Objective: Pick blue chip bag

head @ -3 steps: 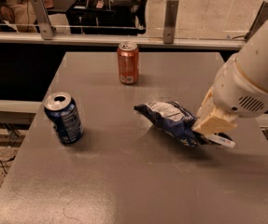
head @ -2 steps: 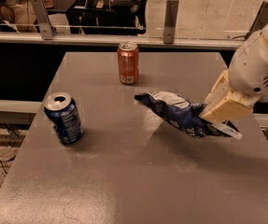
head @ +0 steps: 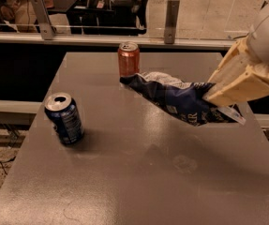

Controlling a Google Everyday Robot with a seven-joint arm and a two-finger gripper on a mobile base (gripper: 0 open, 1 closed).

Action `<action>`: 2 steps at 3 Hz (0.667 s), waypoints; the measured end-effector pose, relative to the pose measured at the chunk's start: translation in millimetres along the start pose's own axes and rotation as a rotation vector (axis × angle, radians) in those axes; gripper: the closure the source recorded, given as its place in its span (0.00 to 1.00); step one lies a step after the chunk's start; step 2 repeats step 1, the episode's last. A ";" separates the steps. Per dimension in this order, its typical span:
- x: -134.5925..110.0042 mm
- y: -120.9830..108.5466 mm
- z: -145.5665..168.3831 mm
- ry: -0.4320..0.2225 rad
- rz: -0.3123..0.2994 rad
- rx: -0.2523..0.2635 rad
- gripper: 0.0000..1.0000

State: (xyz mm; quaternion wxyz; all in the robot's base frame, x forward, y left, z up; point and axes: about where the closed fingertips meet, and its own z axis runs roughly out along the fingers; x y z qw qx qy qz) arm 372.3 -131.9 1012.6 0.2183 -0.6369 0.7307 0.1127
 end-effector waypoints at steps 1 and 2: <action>-2.8 -0.7 -2.2 -0.003 -0.003 0.015 1.00; -2.8 -0.7 -2.2 -0.003 -0.003 0.015 1.00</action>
Offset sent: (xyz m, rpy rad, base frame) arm 0.0000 0.0000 0.0000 0.0000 0.0000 0.0000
